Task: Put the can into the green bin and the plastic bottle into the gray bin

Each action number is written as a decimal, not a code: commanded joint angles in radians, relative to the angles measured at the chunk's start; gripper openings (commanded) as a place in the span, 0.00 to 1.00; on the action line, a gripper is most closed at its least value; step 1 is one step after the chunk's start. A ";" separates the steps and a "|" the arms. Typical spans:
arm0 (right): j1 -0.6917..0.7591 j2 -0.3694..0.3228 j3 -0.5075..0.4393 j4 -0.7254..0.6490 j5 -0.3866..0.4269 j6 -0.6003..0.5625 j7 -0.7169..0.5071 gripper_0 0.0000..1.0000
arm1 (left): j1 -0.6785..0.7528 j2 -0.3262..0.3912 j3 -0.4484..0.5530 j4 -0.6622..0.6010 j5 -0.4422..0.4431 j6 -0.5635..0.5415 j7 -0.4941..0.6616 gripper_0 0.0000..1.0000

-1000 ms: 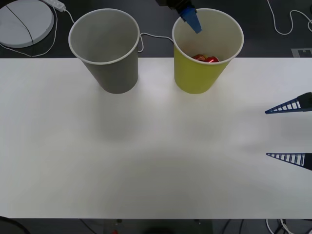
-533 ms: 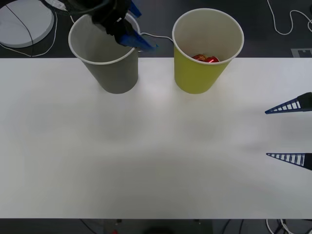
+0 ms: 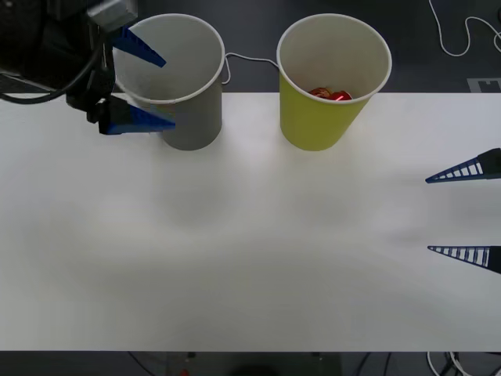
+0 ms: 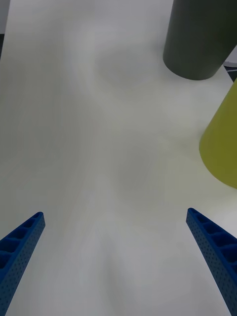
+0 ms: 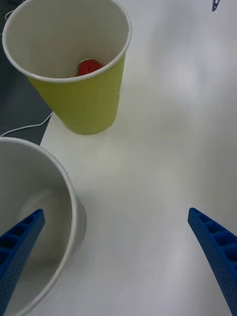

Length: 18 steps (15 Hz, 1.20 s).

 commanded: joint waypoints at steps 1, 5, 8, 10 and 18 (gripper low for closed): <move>0.000 0.000 0.000 0.000 0.000 0.000 0.000 1.00 | 0.130 0.019 0.086 -0.021 0.050 0.000 -0.121 1.00; 0.000 0.000 0.000 0.000 0.000 0.000 0.000 1.00 | 0.287 0.052 0.178 -0.029 0.113 0.000 -0.297 1.00; 0.000 0.000 0.000 0.000 0.000 0.000 0.000 1.00 | 0.380 0.063 0.221 -0.030 0.137 0.000 -0.426 1.00; 0.000 0.000 0.000 0.000 0.000 0.000 0.000 1.00 | 0.445 0.062 0.247 -0.029 0.149 0.000 -0.515 1.00; 0.000 0.000 0.000 0.000 0.000 0.000 0.000 1.00 | 0.596 0.043 0.292 -0.018 0.202 0.000 -0.685 1.00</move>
